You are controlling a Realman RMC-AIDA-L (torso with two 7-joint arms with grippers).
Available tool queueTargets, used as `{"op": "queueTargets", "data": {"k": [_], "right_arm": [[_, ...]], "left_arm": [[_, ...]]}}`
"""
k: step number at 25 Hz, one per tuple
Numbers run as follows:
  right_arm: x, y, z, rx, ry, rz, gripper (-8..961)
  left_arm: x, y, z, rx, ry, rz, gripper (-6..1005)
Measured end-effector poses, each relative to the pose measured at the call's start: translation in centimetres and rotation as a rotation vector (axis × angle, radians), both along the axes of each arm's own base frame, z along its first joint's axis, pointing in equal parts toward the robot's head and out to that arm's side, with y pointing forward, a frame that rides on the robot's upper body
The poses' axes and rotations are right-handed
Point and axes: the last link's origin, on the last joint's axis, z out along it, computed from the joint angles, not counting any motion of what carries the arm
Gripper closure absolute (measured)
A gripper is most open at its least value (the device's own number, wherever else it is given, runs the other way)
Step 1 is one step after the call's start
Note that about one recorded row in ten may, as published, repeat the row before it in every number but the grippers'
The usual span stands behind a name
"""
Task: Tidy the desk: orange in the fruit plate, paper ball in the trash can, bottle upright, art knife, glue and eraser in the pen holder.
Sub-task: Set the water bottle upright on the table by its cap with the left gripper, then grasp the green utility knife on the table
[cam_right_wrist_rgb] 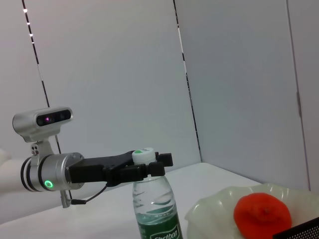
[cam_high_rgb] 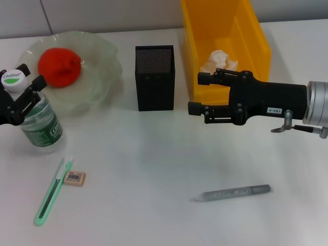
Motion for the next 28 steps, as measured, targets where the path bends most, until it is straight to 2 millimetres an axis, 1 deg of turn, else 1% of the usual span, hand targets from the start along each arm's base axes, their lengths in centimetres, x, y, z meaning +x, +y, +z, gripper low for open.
{"op": "queueTargets", "data": {"k": [6,13,15,19,24,25,26,27,28], "right_arm": [[0.0,0.0,0.0,-0.001,-0.001,0.001,112],[0.0,-0.1,-0.1,-0.005,-0.002,0.0,112],[0.0,-0.1,-0.1,-0.005,-0.002,0.0,112],[0.0,-0.1,-0.1,-0.007,-0.002,0.0,113],[0.1,-0.1,-0.1,-0.006,-0.002,-0.003,113],[0.1,-0.1,-0.1,-0.005,-0.001,-0.004,113],[0.2,-0.1,0.0,-0.002,0.0,-0.006,113],[0.2,-0.1,0.0,0.0,0.001,-0.007,113],[0.2,-0.1,0.0,0.003,0.002,-0.009,113]], "left_arm": [[0.1,0.5,-0.7,0.007,0.008,0.025,557],[0.3,0.5,-0.8,0.017,-0.001,0.023,556],[0.2,0.5,-0.8,0.019,-0.003,0.024,341],[0.1,0.2,-0.5,0.024,-0.006,0.02,290],[-0.3,-1.0,1.3,0.094,-0.053,-0.004,226],[-0.3,-1.0,1.3,0.094,-0.053,-0.004,213],[-0.3,-1.3,1.6,0.106,-0.058,-0.017,200],[0.1,-2.4,2.1,0.126,-0.074,-0.077,201],[0.4,-3.0,2.2,0.127,-0.086,-0.117,201]]}}
